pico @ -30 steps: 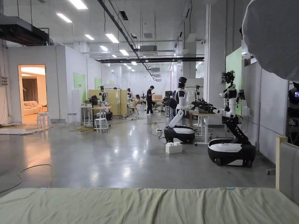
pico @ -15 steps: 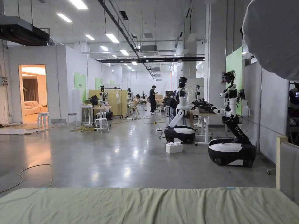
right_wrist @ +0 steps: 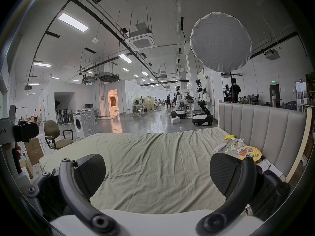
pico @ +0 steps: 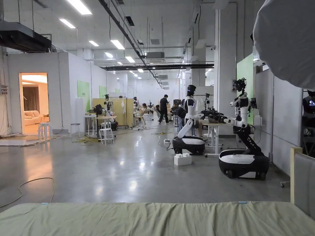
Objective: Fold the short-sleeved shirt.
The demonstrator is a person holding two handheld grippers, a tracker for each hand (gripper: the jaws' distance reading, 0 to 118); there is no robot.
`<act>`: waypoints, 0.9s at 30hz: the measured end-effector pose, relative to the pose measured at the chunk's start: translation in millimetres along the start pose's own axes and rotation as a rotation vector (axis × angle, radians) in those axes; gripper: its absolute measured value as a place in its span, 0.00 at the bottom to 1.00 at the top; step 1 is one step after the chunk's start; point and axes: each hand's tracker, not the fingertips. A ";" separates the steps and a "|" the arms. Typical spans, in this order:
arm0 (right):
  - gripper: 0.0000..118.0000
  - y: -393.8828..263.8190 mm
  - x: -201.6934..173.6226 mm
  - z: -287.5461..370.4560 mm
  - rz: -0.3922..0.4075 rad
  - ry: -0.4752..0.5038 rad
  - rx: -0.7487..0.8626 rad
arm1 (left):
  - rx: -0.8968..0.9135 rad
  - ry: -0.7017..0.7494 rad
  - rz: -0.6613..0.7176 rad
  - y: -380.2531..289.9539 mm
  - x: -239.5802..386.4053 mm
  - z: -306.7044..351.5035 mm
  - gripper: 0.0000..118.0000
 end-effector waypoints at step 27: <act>1.00 12.9 -27.9 -13.0 -0.075 -0.208 -0.262 | -0.011 -0.014 0.011 1.4 1.9 -2.1 1.00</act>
